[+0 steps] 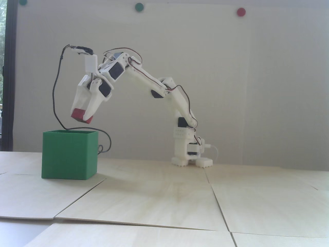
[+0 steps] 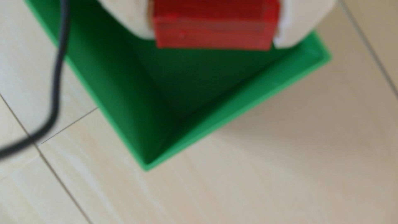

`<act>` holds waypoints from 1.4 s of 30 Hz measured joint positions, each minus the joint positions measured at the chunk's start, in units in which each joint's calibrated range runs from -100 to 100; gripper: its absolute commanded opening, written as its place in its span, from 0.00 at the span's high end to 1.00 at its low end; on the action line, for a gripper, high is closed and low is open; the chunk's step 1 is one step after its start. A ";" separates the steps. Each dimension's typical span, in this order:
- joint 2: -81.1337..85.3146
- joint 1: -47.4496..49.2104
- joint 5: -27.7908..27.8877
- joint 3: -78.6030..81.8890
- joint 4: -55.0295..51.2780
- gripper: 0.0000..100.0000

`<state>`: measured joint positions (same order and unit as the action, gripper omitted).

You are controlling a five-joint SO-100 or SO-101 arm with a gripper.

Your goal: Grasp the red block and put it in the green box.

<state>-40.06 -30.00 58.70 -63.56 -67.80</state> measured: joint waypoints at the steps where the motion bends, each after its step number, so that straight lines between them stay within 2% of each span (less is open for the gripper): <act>1: -0.42 -0.38 0.00 0.00 1.25 0.98; 7: -0.75 -1.07 0.00 0.00 2.91 0.95; 9: -0.75 -0.99 0.00 0.00 2.91 0.88; 12: -0.75 -0.92 0.00 0.00 2.91 0.71; 15: -0.75 -1.22 0.00 0.00 2.91 0.65; 25: -0.75 -1.30 0.00 0.00 2.91 0.68; 27: -0.75 -1.30 0.00 0.00 2.91 0.79; 28: -0.50 -1.30 0.00 0.18 2.91 0.93; 29: -0.33 -1.30 0.00 0.45 2.91 0.98; 32: 3.24 -0.92 -2.16 5.01 -0.08 0.96; 37: 18.85 3.21 -8.17 17.01 -7.99 0.98; 41: 34.79 9.25 -12.43 28.83 -13.48 0.98; 42: 45.75 13.53 -14.64 37.15 -15.47 0.98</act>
<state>5.69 -16.47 44.05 -26.41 -83.28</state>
